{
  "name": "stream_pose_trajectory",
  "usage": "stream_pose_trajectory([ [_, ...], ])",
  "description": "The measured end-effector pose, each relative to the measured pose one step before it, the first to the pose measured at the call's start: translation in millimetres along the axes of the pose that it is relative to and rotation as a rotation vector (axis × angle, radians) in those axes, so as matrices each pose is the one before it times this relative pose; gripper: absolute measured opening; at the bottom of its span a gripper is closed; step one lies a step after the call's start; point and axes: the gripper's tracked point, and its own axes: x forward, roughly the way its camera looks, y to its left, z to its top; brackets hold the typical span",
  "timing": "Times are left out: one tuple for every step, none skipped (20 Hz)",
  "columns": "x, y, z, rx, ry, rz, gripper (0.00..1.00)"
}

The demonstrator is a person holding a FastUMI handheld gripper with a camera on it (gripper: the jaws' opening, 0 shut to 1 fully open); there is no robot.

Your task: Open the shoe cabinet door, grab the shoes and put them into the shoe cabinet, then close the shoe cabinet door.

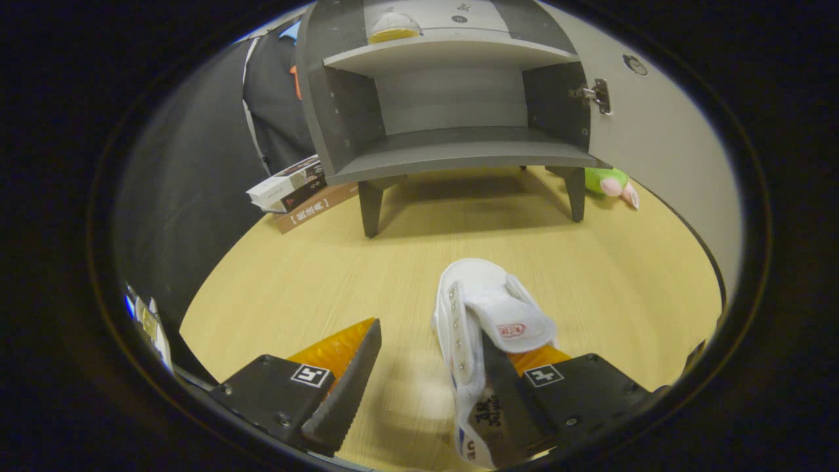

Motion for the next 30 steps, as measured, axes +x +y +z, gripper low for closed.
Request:
stream_pose_trajectory([
  [0.07, 0.71, -1.89, -0.00912, 0.01252, 0.00508, 0.93],
  [0.19, -1.37, 0.72, -0.01098, -0.00152, -0.00131, 0.9],
  [-0.04, -2.72, -2.27, -0.01387, 0.00555, 0.00131, 0.88],
  [-0.55, -4.83, 1.15, -0.0072, -0.00069, -0.00146, 0.78],
  [1.24, -6.31, -0.5, 0.00299, 0.0, -0.00955, 0.67],
  [0.96, -5.94, -0.23, 0.00839, 0.00228, -0.00793, 0.55],
  [-0.79, -4.17, 1.88, 0.01972, -0.0074, 0.00565, 0.38],
  [3.69, 4.34, -1.01, 0.01803, 0.00794, 0.0241, 0.22],
  [0.05, 0.04, -1.17, -0.00929, 0.00605, 0.00804, 0.17],
  [-2.7, -0.91, 3.04, -0.02038, 0.00099, -0.00846, 0.11],
  [-4.13, -1.7, 1.0, -0.01517, 0.00016, -0.00958, 0.1],
  [-5.2, 1.87, 3.37, -0.00861, -0.00518, 0.00804, 0.09],
  [-3.95, 0.87, 5.11, -0.0085, -0.01088, 0.00352, 0.08],
  [-5.08, 0.07, 4.97, -0.01924, -0.01302, 0.00073, 0.08],
  [-6.41, -1.68, 6.99, -0.01933, -0.01536, -0.00638, 0.08],
  [-7.77, -2.37, 8.27, -0.01266, -0.01511, -0.00699, 0.08],
  [-8.45, -1.13, 9.74, -0.00259, -0.01474, -0.00282, 0.08],
  [-10.28, -2.6, 14.68, 0.0005, -0.02164, -0.0025, 0.08],
  [-9.14, -2.22, 13.41, 0.0001, -0.02161, -0.00372, 0.08],
  [-8.14, -2.2, 16.47, -0.00099, -0.02134, -0.00436, 0.08],
  [-6.19, -0.3, 14.9, -0.00398, -0.0192, -0.00344, 0.08],
  [-8.7, -0.98, 20.66, -0.00603, -0.02679, -0.00079, 0.08],
  [-6.75, -1.86, 18.07, -0.00502, -0.02133, -0.00045, 0.08],
  [-7.31, -2.53, 21.49, -0.00398, -0.02586, -0.00351, 0.08],
  [-5.24, -2.95, 20.26, -0.0065, -0.02419, -0.00674, 0.08],
  [-3.82, -2.95, 19.64, -0.00407, -0.02088, -0.00767, 0.08],
  [-2.07, -2.28, 17.82, 0.0004, -0.02198, -0.00463, 0.08],
  [-0.66, -2.99, 21.82, -0.00297, -0.02016, -0.00465, 0.08],
  [0.31, -2.24, 19.28, 0.00118, -0.01928, -0.0035, 0.08],
  [2.76, -2.04, 18.69, 0.00053, -0.01645, -0.00222, 0.08],
])
